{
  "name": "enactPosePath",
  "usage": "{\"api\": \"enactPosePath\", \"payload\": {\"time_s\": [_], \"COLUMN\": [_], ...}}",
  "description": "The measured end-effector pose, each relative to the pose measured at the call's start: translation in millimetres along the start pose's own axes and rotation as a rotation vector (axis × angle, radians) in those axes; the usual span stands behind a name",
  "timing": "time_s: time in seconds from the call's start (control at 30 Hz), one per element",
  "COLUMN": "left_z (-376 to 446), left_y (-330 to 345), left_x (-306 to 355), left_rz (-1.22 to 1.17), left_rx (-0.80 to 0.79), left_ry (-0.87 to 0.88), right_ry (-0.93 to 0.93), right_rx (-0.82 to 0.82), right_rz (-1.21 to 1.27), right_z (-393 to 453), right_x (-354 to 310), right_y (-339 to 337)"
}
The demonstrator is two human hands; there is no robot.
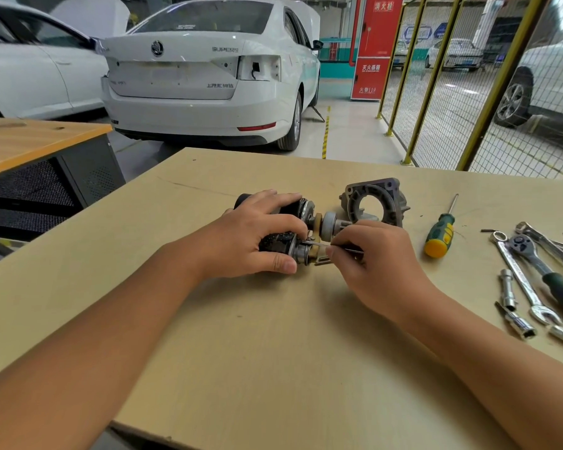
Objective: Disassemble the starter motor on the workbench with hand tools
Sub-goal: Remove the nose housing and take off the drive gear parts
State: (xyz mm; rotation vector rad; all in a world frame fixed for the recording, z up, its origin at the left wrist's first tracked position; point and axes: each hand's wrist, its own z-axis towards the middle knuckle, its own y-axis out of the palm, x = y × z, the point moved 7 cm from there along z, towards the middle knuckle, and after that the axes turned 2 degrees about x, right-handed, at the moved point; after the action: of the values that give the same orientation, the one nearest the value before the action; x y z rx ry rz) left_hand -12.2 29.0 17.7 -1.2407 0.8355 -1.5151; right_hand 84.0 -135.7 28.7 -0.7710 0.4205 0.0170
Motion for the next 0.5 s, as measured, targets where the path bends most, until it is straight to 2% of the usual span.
{"api": "enactPosePath", "payload": {"time_s": [0.27, 0.43, 0.5], "left_z": [0, 0, 0], "left_y": [0, -1, -1], "left_x": [1, 0, 0], "left_rz": [-0.005, -0.015, -0.015], "left_rx": [0.005, 0.021, 0.024], "left_ry": [0.005, 0.009, 0.013], "right_ry": [-0.001, -0.115, -0.099], "right_rx": [-0.013, -0.104, -0.08], "right_rz": [0.068, 0.112, 0.124], "right_z": [1, -1, -1], "right_x": [0, -9, -12], "right_y": [-1, 6, 11]}}
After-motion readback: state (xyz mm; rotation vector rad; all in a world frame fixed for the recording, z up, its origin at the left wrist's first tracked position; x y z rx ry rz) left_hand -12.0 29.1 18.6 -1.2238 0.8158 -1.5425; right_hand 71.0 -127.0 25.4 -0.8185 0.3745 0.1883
